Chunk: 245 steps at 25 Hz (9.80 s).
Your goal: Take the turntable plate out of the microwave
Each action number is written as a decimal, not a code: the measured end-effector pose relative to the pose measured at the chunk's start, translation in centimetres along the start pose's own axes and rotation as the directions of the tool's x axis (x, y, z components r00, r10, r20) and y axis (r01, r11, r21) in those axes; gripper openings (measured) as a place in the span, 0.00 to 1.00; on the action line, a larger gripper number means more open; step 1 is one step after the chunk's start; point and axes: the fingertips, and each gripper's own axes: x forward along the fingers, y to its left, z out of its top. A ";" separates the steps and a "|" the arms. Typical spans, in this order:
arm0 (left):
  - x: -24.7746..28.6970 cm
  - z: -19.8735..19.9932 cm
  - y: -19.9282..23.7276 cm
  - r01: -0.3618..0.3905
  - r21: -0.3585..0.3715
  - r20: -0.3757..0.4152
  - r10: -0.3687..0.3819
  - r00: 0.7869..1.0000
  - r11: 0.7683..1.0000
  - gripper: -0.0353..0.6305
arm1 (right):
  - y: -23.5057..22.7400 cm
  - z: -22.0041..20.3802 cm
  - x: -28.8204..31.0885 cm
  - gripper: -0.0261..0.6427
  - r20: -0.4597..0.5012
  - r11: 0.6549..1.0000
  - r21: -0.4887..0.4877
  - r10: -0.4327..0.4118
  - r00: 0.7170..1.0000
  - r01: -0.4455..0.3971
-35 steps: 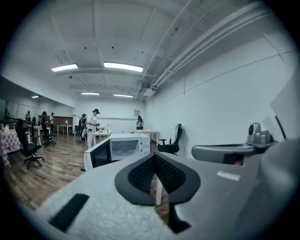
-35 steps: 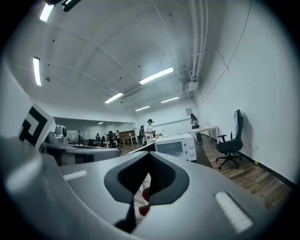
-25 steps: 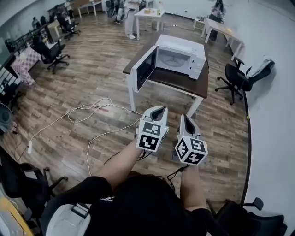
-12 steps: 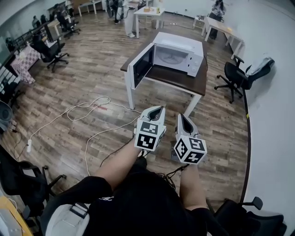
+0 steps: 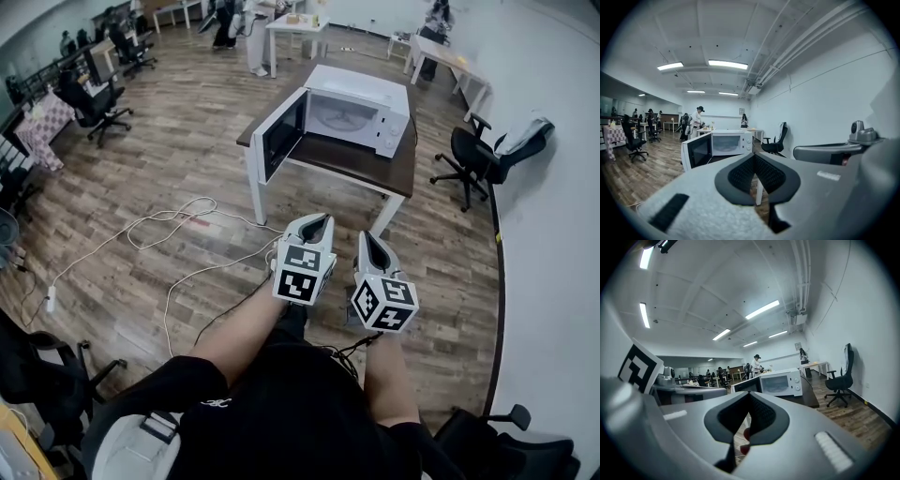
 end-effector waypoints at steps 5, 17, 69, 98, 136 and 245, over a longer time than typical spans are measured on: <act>2.2 -0.5 1.4 -0.003 -0.007 0.004 0.003 1.000 1.000 0.07 | -0.9 -0.6 2.6 0.05 -0.012 1.000 -0.010 0.006 1.000 -0.006; 12.1 0.4 6.9 -0.010 -0.029 -0.030 0.009 0.999 1.000 0.07 | -4.8 -0.8 13.0 0.05 -0.066 1.000 -0.006 0.026 0.998 -0.026; 41.8 1.4 25.6 -0.040 -0.171 -0.150 0.014 0.989 0.984 0.06 | -26.9 -5.4 58.1 0.23 -0.325 0.255 -0.930 -0.227 0.918 -0.266; 44.6 -2.6 29.7 -0.182 -0.269 -0.222 0.123 0.967 0.946 0.06 | -29.9 -12.5 68.0 0.31 -0.435 -0.119 -0.858 -0.348 0.831 -0.500; 45.6 -4.4 31.5 -0.241 -0.267 -0.279 0.165 0.946 0.933 0.07 | -30.6 -12.6 71.1 0.26 -0.325 -0.094 -0.924 -0.314 0.892 -0.370; 59.7 -8.7 29.4 0.109 -0.994 0.104 -0.167 0.980 0.016 0.14 | -24.0 -9.2 57.1 0.08 -0.436 0.082 -0.900 -0.104 0.894 -0.429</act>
